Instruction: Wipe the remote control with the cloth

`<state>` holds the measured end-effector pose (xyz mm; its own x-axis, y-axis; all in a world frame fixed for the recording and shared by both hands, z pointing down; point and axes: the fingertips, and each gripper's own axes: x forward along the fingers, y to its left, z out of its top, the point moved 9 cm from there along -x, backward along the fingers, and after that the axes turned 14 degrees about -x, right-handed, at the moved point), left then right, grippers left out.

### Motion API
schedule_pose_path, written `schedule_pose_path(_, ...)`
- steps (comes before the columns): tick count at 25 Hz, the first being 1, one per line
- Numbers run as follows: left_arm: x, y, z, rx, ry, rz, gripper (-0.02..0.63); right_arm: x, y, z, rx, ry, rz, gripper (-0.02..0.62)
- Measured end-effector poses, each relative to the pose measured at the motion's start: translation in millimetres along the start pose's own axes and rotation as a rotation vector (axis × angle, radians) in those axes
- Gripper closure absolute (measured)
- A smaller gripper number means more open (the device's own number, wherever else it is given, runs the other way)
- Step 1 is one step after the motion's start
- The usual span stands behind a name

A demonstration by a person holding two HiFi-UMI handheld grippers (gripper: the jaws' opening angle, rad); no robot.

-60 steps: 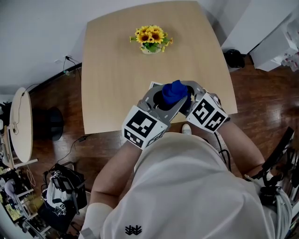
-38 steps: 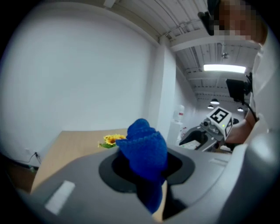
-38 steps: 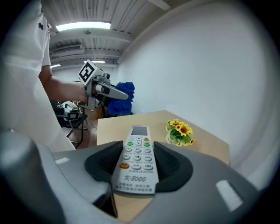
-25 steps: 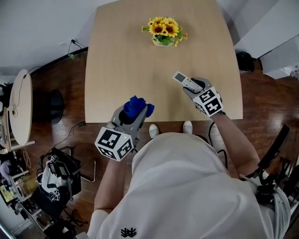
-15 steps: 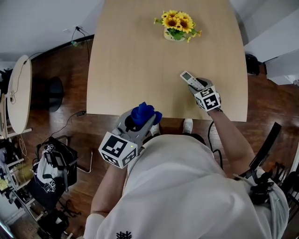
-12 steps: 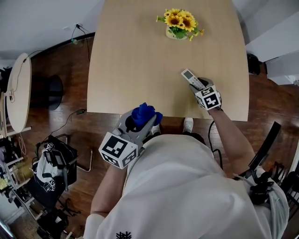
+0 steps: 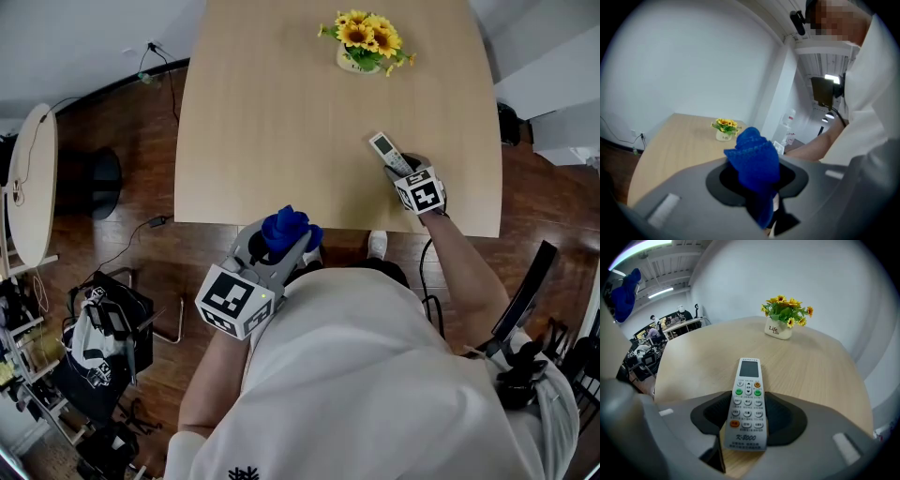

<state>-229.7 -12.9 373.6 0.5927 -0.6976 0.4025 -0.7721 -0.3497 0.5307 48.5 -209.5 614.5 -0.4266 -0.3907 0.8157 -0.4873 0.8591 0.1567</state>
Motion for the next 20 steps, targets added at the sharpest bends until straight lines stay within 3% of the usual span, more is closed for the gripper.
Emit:
schedule_pose_path(9,-14,14,-1,0.029,0.003,-0.022,0.462,-13,-1,-1,0.002,0.011,-0.044,0.328)
schedule_pose_path(16,-21,24,-9,0.043,0.012,-0.128,0.462,-81,25,-1,0.072,-0.028,-0.134,0.316)
schedule_pose_path(20,-4,28,-20,0.044,0.067,-0.187,0.462,-125,51,-14,0.108,-0.045,-0.153,0.310)
